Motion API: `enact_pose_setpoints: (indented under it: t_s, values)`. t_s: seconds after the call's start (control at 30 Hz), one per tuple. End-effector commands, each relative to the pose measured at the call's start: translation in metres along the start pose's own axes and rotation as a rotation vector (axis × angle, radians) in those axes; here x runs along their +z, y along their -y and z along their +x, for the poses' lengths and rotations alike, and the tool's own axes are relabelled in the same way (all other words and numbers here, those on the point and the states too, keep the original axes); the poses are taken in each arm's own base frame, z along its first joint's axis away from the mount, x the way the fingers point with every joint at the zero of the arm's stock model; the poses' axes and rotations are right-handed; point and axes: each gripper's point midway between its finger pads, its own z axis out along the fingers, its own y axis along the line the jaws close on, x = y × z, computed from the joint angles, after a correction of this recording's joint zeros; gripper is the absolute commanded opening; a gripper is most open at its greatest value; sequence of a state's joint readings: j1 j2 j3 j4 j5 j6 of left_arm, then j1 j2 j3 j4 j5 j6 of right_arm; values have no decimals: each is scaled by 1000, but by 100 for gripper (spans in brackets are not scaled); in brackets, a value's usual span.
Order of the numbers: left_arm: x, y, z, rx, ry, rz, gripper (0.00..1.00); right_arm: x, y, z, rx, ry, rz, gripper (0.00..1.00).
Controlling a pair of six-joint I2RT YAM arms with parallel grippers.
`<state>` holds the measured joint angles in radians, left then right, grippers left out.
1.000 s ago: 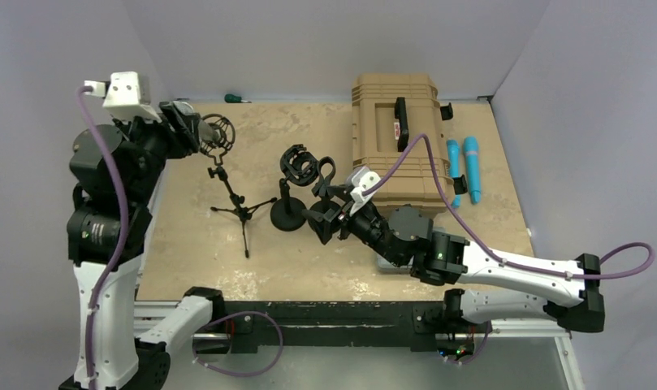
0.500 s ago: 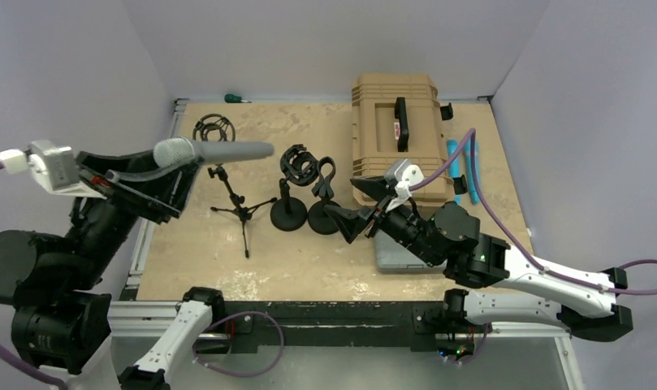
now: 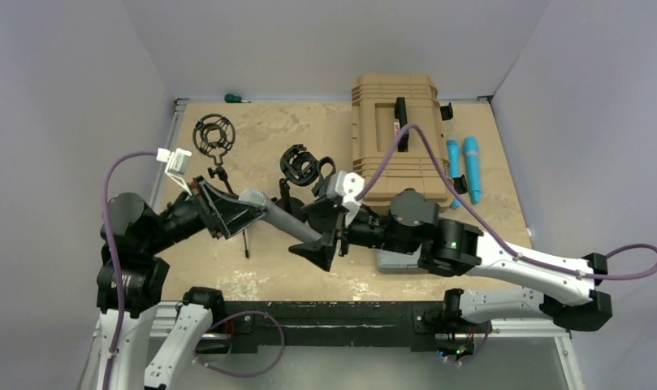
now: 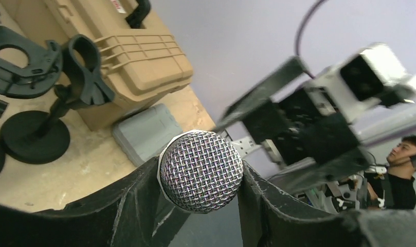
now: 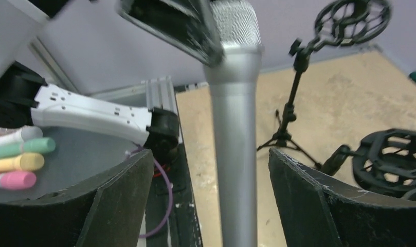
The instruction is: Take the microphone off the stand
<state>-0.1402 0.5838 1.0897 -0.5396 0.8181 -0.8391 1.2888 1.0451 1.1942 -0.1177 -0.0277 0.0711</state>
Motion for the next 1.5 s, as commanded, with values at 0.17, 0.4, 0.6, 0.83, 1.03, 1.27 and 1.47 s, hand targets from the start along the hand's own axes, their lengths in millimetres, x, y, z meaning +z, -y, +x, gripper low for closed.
enact_pose_setpoints:
  t_s: [0.17, 0.4, 0.6, 0.83, 1.03, 1.27, 1.47]
  values:
    - [-25, 43, 21, 50, -38, 148, 0, 22, 0, 40, 73, -45, -1, 72]
    - [-18, 37, 10, 67, -17, 126, 0, 8, 3, 28, 78, 18, 21, 28]
    - [-10, 35, -1, 70, -8, 132, 0, -8, 11, 12, 77, 80, 67, 0]
    - [-13, 29, -23, 174, 84, 12, 99, -20, 51, 2, 85, 109, 299, 0]
    - [-38, 23, -77, 338, 310, -236, 100, -86, 125, -11, 47, 106, 793, 0]
    - [-30, 8, -150, 491, 517, -356, 100, -204, 191, -43, -148, 115, 1342, 0]
    - [19, -41, -159, 512, 362, -393, 94, -252, 230, -67, -218, 145, 1537, 0]
